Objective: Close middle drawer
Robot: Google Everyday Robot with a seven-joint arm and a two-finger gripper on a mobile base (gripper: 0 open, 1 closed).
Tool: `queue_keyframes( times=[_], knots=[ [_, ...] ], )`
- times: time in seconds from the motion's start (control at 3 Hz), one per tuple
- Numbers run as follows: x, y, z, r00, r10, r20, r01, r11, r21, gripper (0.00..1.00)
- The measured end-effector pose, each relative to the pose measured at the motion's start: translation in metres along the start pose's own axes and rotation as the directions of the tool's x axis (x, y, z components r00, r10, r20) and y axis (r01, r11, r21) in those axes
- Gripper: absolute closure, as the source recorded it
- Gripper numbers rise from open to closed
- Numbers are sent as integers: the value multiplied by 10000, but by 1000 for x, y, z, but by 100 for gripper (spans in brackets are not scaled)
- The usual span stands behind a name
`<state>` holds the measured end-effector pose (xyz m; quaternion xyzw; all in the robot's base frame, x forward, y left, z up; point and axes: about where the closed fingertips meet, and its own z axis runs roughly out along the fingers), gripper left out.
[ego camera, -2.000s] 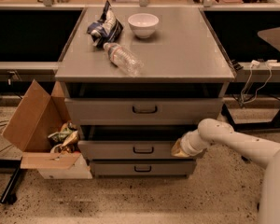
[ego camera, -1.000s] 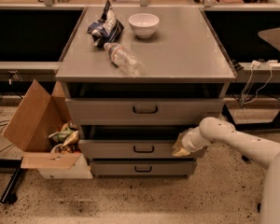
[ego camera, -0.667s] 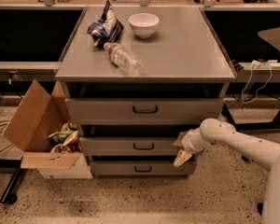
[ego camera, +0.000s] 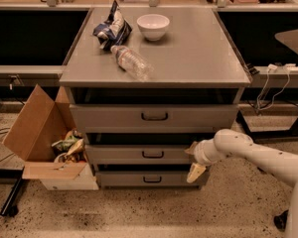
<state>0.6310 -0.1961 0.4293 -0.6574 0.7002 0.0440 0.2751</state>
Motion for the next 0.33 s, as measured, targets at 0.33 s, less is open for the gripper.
queue_keyframes(
  times=[0.33],
  knots=[
    [1, 4, -2, 10000, 0, 0, 0, 10000, 0, 0]
  ],
)
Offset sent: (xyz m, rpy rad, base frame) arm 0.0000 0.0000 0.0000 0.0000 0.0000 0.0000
